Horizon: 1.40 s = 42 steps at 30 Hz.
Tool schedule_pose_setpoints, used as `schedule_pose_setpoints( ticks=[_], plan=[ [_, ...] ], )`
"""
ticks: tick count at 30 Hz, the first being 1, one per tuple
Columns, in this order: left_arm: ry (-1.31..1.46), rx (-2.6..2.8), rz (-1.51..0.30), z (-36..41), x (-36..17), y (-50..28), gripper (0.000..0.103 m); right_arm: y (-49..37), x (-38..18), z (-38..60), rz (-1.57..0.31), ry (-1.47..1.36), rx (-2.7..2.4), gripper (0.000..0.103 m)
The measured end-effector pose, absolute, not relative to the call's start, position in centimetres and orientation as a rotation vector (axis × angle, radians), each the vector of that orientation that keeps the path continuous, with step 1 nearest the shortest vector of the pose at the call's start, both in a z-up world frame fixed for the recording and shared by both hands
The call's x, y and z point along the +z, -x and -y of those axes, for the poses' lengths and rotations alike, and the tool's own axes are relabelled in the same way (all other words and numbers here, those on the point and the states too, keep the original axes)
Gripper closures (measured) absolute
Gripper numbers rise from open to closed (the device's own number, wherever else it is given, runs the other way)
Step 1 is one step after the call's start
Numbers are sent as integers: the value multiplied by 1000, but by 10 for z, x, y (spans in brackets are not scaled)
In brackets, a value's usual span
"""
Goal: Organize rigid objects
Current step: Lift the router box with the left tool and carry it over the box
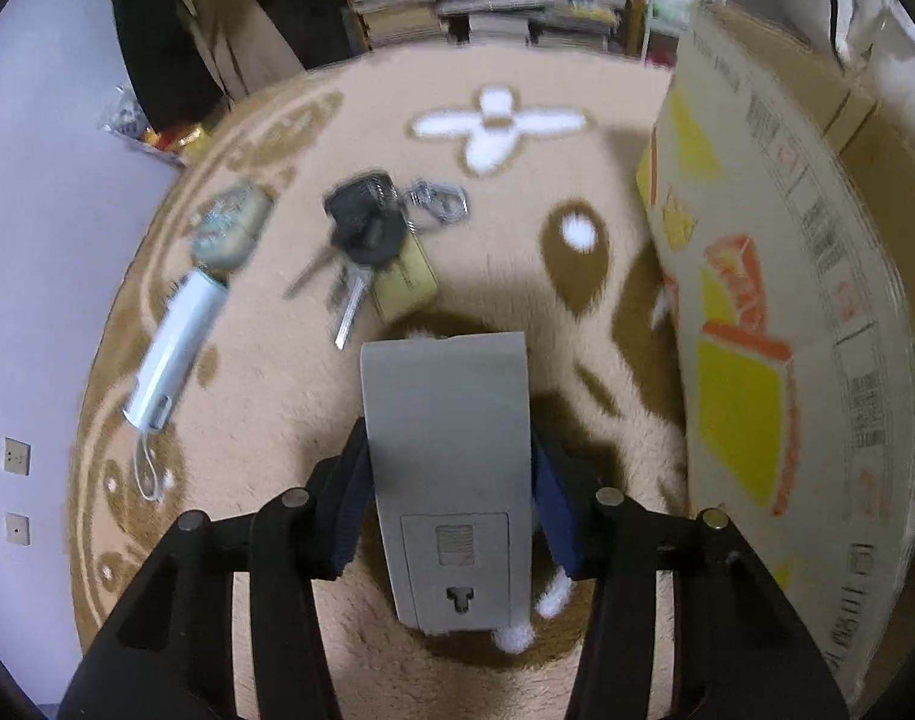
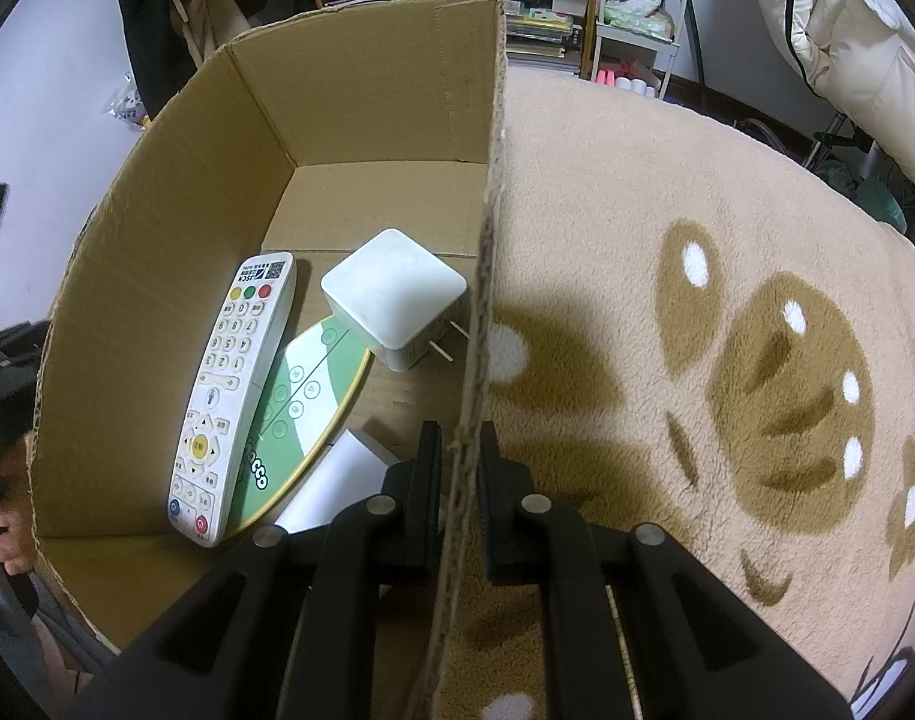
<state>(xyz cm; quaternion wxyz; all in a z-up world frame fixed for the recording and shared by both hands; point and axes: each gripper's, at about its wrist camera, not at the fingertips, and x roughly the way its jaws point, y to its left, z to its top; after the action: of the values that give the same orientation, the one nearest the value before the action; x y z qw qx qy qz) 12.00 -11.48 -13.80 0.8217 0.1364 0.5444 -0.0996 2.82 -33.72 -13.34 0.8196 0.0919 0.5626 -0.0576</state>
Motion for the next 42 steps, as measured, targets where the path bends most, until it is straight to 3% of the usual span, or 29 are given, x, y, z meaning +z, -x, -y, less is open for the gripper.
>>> schedule_pose_setpoints(
  ticks=[32,42],
  plan=[
    [-222,-277,-729,119,31,-43,55,-29,-132,337,-1194,-192,-127,92],
    [-219,-412,-680,152,35,-23,55,-28,-133,337,-1194,-192,-127,92]
  ],
)
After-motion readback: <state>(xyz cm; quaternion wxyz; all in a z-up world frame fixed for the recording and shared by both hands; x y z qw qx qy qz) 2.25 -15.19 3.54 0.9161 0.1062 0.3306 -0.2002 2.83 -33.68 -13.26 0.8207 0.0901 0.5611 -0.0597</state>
